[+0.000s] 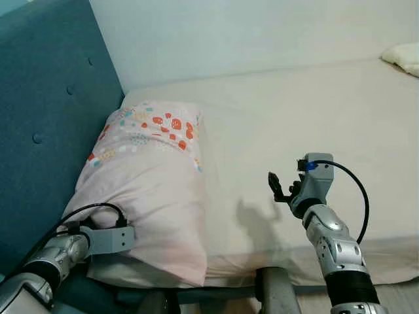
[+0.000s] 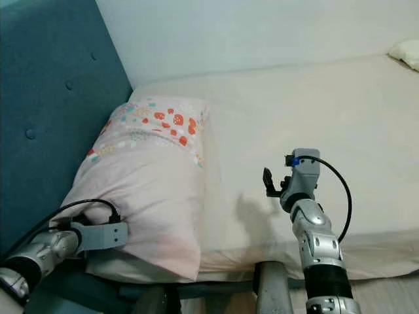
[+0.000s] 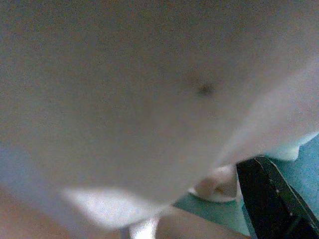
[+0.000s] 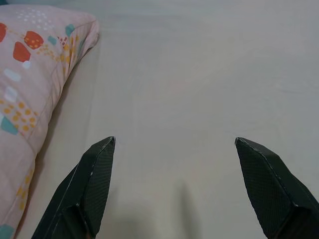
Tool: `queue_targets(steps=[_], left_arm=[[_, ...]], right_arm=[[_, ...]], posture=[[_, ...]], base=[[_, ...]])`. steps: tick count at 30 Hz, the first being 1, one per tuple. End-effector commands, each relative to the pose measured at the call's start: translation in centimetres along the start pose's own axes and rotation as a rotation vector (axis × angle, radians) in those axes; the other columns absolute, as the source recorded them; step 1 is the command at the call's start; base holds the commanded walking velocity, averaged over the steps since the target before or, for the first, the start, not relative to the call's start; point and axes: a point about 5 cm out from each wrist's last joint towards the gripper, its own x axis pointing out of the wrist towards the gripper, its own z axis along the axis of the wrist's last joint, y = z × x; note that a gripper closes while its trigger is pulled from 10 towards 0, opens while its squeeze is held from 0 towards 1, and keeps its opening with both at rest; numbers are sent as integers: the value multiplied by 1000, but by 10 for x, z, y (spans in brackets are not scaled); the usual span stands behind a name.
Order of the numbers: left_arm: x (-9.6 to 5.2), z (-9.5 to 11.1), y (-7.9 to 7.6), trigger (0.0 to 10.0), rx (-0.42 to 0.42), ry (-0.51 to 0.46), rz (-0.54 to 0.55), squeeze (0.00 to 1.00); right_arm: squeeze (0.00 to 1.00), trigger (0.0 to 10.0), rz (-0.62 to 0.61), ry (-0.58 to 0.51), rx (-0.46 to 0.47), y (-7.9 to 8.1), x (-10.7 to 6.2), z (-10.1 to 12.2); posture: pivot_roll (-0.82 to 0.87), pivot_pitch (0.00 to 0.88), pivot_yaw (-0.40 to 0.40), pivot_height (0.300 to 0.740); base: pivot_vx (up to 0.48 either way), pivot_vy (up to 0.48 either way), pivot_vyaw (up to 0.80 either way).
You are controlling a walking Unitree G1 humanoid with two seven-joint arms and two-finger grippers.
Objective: Clean up the room
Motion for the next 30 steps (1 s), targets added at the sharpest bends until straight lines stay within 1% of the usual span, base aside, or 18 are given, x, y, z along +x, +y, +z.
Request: queue_targets(steps=[1, 2, 3, 4, 7, 8, 10, 12, 13, 15, 16, 18, 21, 22, 23, 25, 27, 30], left_arm=[[2, 8, 6, 10000, -2, -34, 34, 0], [2, 10, 6, 10000, -20, -45, 27, 0], [2, 13, 1, 10000, -51, -83, -26, 0], [2, 13, 1, 10000, -51, -83, -26, 0], [-5, 19, -23, 10000, -40, -214, -251, 0], [-5, 19, -23, 10000, -40, -214, -251, 0], [-14, 17, -35, 10000, -89, -288, -404, 0], [-23, 17, -31, 10000, -94, -373, -472, 0], [-23, 17, -31, 10000, -94, -373, -472, 0], [-31, 17, -16, 10000, -118, -424, -481, 0], [-31, 17, -16, 10000, -118, -424, -481, 0], [-38, 13, -3, 10000, -94, -433, -475, 0], [-45, 7, 13, 10000, -57, -419, -451, 0], [-45, 7, 13, 10000, -57, -419, -451, 0], [-46, 4, 21, 10000, -45, -401, -424, 0], [-46, 4, 21, 10000, -45, -401, -424, 0], [-53, -3, 34, 10000, -16, -362, -423, 0], [-67, -2, 45, 10000, -27, -382, -458, 0]], right_arm=[[0, 10000, 1, 14, 20, 1, -1, -3], [0, 10000, 3, 15, 20, 1, 0, -3], [0, 10000, 6, 15, 21, 2, 0, -3], [0, 10000, 6, 15, 21, 2, 0, -3], [0, 10000, 9, 18, 21, 3, -1, -5], [0, 10000, 9, 18, 21, 3, -1, -5], [0, 10000, 10, 20, 21, 3, -1, -5], [0, 10000, 10, 20, 24, 3, 0, -5], [0, 10000, 10, 20, 24, 3, 0, -5], [0, 10000, 12, 22, 23, 3, 0, -6], [0, 10000, 12, 22, 23, 3, 0, -6], [0, 10000, 17, 24, 24, 5, 1, -6], [0, 10000, 25, 25, 23, 7, 2, -6], [0, 10000, 25, 25, 23, 7, 2, -6], [0, 10000, 28, 25, 22, 8, 3, -5], [0, 10000, 28, 25, 22, 8, 3, -5], [0, 10000, 35, 25, 20, 8, 4, -5], [0, 10000, 38, 31, 11, 8, 5, -4]], posture=[[-112, 134, 105, 582], [-113, 133, 106, 582], [-114, 133, 107, 582], [-114, 133, 107, 582], [-109, 133, 107, 582], [-109, 133, 107, 582], [-109, 132, 108, 582], [-104, 132, 107, 582], [-104, 132, 107, 582], [-97, 131, 103, 582], [-97, 131, 103, 582], [-94, 129, 100, 582], [-92, 125, 98, 582], [-92, 125, 98, 582], [-92, 123, 96, 582], [-92, 123, 96, 582], [-95, 118, 94, 582], [-97, 115, 94, 582]], base=[[0, 0, 0], [0, 0, 0], [0, 0, 0], [0, 0, 0], [0, 0, 0], [0, 0, 0], [0, 0, 0], [0, 0, 0], [0, 0, 0], [0, 0, 0], [0, 0, 0], [0, 0, 0], [0, 0, 0], [0, 0, 0], [0, 0, 0], [0, 0, 0], [0, 0, 0], [0, 0, 0]])
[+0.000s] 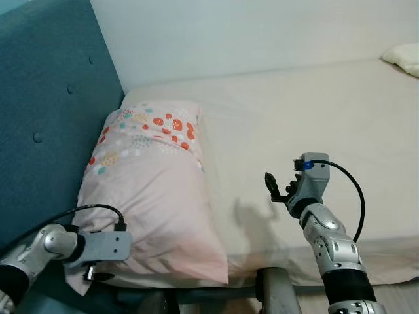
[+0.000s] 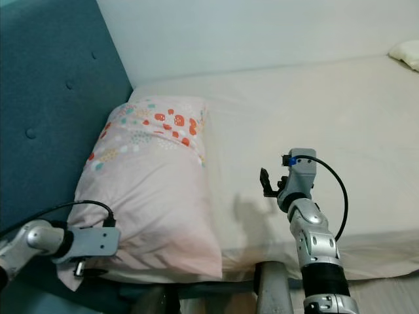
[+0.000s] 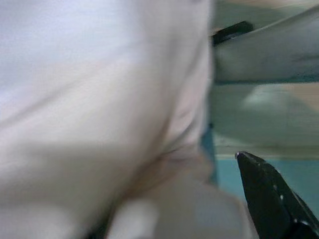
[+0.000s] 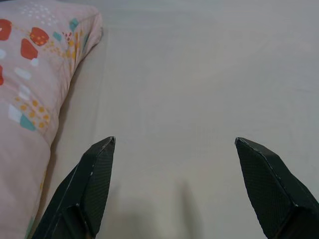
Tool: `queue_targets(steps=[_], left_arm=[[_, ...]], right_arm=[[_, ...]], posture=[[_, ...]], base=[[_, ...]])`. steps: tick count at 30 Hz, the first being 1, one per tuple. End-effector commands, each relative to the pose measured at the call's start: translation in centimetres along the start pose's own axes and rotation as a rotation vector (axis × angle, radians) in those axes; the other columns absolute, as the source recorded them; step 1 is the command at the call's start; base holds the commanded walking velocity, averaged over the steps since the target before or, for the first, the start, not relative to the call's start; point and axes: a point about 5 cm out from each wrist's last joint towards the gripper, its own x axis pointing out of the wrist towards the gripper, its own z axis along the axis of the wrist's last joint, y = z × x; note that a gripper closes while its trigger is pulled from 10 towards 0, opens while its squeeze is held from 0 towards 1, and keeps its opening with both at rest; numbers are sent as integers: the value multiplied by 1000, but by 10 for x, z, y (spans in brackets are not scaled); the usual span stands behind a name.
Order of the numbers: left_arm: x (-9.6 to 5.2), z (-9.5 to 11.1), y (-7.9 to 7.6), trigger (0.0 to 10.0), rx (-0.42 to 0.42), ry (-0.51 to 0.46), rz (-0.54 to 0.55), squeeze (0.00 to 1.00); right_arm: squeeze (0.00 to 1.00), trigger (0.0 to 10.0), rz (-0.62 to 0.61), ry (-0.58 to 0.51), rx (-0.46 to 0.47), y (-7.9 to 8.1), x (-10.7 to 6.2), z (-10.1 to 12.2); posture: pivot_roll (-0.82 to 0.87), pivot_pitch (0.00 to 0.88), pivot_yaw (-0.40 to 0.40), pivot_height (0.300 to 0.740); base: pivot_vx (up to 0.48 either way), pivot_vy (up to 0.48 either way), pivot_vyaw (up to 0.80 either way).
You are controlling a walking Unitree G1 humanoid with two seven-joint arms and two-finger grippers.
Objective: Clean up the room
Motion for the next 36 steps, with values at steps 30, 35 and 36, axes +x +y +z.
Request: queue_targets(steps=[30, 35, 36], left_arm=[[54, 91, 54, 10000, -1342, -901, 783, 0], [68, 81, 42, 10000, -1389, -739, 858, 0], [69, 75, 39, 10000, -1363, -685, 901, 0]], right_arm=[[0, 10000, 107, -17, 71, 20, 5, -3], [0, 10000, 145, 8, 74, 32, 4, -14], [0, 10000, 155, 14, 75, 35, 3, -16]], posture=[[-97, 85, 74, 630], [-91, 74, 71, 644], [-90, 73, 70, 649]], base=[[0, 0, 0], [-192, 0, 0], [-480, 0, 0]])
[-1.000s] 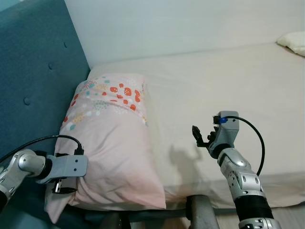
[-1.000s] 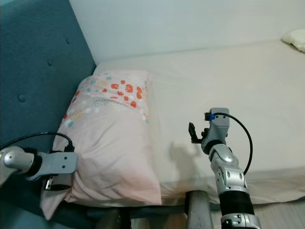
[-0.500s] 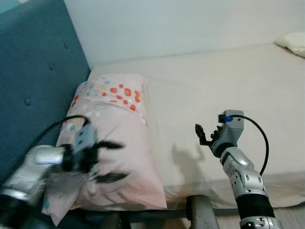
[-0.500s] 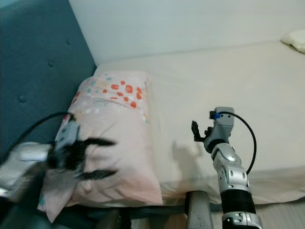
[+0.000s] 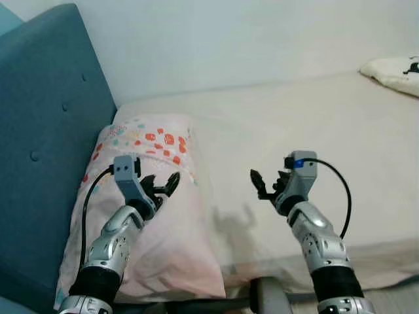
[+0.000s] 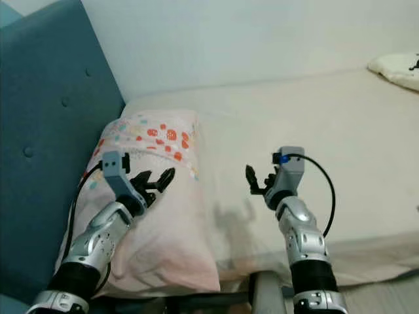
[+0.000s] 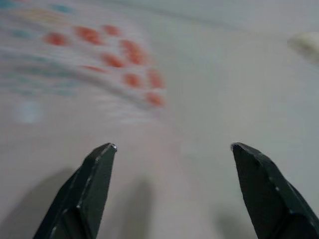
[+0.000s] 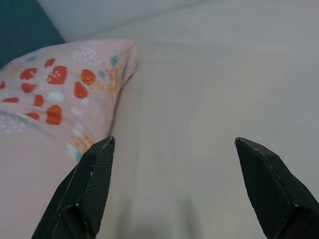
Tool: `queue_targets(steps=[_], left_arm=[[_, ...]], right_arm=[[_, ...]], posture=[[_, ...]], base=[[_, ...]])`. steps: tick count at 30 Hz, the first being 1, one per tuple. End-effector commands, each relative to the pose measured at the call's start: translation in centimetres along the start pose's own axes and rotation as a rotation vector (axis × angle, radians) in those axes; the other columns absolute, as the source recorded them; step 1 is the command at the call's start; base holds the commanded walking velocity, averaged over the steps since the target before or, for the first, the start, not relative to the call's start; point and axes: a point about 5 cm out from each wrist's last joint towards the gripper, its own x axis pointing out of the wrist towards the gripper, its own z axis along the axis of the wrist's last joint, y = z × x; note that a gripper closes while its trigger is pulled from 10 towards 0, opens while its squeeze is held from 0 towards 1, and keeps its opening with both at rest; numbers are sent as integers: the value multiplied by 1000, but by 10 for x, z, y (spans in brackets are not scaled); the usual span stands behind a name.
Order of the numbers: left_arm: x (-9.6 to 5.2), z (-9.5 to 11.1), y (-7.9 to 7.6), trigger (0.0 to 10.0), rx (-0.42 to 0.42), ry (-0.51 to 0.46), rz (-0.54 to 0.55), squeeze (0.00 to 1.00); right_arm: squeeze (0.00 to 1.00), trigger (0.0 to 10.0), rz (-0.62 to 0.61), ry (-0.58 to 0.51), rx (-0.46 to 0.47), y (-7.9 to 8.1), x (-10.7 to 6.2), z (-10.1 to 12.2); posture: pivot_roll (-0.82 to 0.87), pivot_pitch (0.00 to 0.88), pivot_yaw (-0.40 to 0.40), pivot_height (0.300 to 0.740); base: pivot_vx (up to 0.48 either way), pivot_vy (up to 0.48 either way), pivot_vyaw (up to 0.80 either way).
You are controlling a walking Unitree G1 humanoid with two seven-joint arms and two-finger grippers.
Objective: Clean up the room
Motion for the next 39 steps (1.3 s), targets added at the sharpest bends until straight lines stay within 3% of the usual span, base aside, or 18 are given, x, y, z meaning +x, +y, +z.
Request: queue_targets(steps=[1, 6, 10, 15, 17, 19, 21, 22, 24, 32, 34, 37, 39], left_arm=[[-7, -11, 16, 10000, 47, 32, 96, 0], [-14, -16, 33, 10000, 55, 30, 205, 0], [-18, -20, 37, 10000, 67, 34, 219, 0], [-25, -34, 41, 10000, 110, 81, 228, 0], [-34, -52, 45, 10000, 141, 143, 238, 0], [-34, -52, 45, 10000, 141, 143, 238, 0], [-50, -76, 52, 10000, 160, 234, 251, 0], [-50, -76, 52, 10000, 160, 234, 251, 0], [-68, -95, 63, 10000, 165, 314, 284, 0], [-102, -122, 83, 10000, 162, 454, 367, 0], [-109, -130, 83, 10000, 170, 497, 361, 0], [-112, -133, 82, 10000, 177, 511, 354, 0], [-121, -142, 84, 10000, 180, 554, 365, 0]], right_arm=[[0, 10000, 29, 27, -8, 7, 0, -10], [0, 10000, 40, 41, -15, 6, -1, -14], [0, 10000, 41, 49, -17, 5, -1, -17], [0, 10000, 31, 84, -21, 1, -3, -28], [0, 10000, 1, 134, -29, -7, -8, -43], [0, 10000, 1, 134, -29, -7, -8, -43], [0, 10000, -43, 222, -52, -19, -18, -68], [0, 10000, -43, 222, -52, -19, -18, -68], [0, 10000, -107, 330, -62, -35, -34, -96], [0, 10000, -230, 491, -49, -60, -71, -138], [0, 10000, -269, 548, -43, -66, -83, -150], [0, 10000, -283, 568, -38, -68, -88, -155], [0, 10000, -324, 646, -33, -71, -105, -171]], posture=[[-90, 71, 69, 654], [-86, 55, 66, 678], [-86, 51, 66, 687], [-87, 39, 69, 701], [-87, 31, 70, 711], [-87, 31, 70, 711], [-84, 30, 68, 720], [-84, 30, 68, 720], [-74, 24, 66, 730], [-76, 25, 65, 740], [-77, 25, 65, 740], [-77, 25, 65, 740], [-77, 26, 62, 740]], base=[[0, 0, 0], [0, 0, 0], [0, 0, 0], [0, 0, 0], [0, 0, 0], [0, 0, 0], [0, 0, 0], [0, 0, 0], [0, 0, 0], [0, 0, 0], [-403, 0, 0], [-480, 0, 0], [-480, 0, 0]])
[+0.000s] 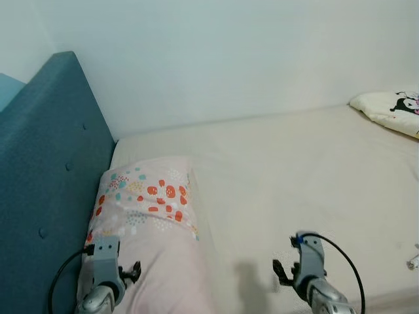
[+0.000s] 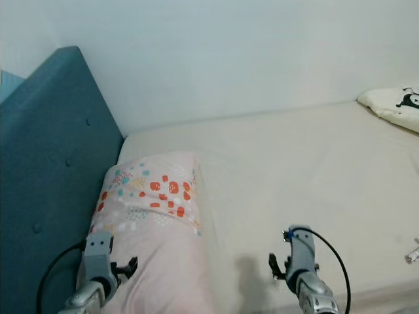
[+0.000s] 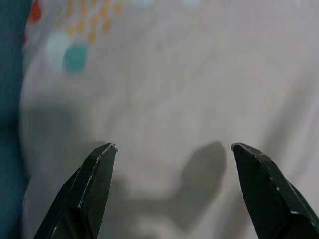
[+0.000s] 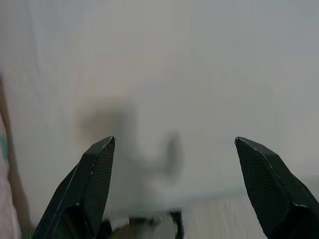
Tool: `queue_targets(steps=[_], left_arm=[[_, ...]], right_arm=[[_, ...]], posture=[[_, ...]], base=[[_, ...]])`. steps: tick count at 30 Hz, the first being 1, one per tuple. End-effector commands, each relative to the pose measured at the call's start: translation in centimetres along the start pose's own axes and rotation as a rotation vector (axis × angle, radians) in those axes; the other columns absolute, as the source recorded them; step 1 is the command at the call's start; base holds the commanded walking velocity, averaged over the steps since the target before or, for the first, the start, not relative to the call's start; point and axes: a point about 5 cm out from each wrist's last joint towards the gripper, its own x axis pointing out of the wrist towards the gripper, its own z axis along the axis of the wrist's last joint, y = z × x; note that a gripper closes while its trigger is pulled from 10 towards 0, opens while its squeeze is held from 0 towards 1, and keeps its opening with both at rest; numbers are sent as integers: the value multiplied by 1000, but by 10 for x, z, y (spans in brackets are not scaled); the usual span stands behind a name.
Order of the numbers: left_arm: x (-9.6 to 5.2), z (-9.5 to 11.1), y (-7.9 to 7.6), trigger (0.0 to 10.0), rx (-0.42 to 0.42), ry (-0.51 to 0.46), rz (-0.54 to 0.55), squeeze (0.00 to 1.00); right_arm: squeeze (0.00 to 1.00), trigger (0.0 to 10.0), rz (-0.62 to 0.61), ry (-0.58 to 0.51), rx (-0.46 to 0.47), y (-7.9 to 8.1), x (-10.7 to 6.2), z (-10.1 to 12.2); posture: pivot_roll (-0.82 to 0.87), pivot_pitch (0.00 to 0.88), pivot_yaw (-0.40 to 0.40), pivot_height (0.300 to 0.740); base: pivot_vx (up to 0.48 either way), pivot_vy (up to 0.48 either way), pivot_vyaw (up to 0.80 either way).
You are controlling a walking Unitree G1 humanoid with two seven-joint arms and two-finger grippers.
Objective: Clean up the room
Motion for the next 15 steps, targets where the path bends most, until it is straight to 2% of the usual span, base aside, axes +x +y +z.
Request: queue_targets(steps=[1, 3, 4, 6, 7, 10, 15], left_arm=[[-7, -16, 9, 10000, 20, 53, 22, 0], [-11, -27, 12, 10000, 20, 98, 38, 0], [-11, -27, 12, 10000, 20, 98, 38, 0], [-17, -41, 15, 10000, 27, 156, 49, 0], [-17, -41, 15, 10000, 27, 156, 49, 0], [-26, -61, 18, 10000, 64, 241, 51, 0], [-32, -73, 19, 10000, 93, 299, 46, 0]], right_arm=[[0, 10000, -21, 66, 8, -2, -4, -21], [0, 10000, -50, 138, 12, -6, -9, -43], [0, 10000, -50, 138, 12, -6, -9, -43], [0, 10000, -71, 202, 37, -7, -16, -64], [0, 10000, -71, 202, 37, -7, -16, -64], [0, 10000, -104, 284, 64, -8, -26, -90], [0, 10000, -110, 328, 70, -8, -32, -103]], posture=[[-77, 26, 62, 740], [-71, 31, 60, 740], [-71, 31, 60, 740], [-74, 26, 63, 740], [-74, 26, 63, 740], [-72, 24, 64, 740], [-73, 25, 63, 740]], base=[[-480, 0, 0], [0, 0, 0], [0, 0, 0], [0, 0, 0], [0, 0, 0], [0, 0, 0], [0, 0, 0]])
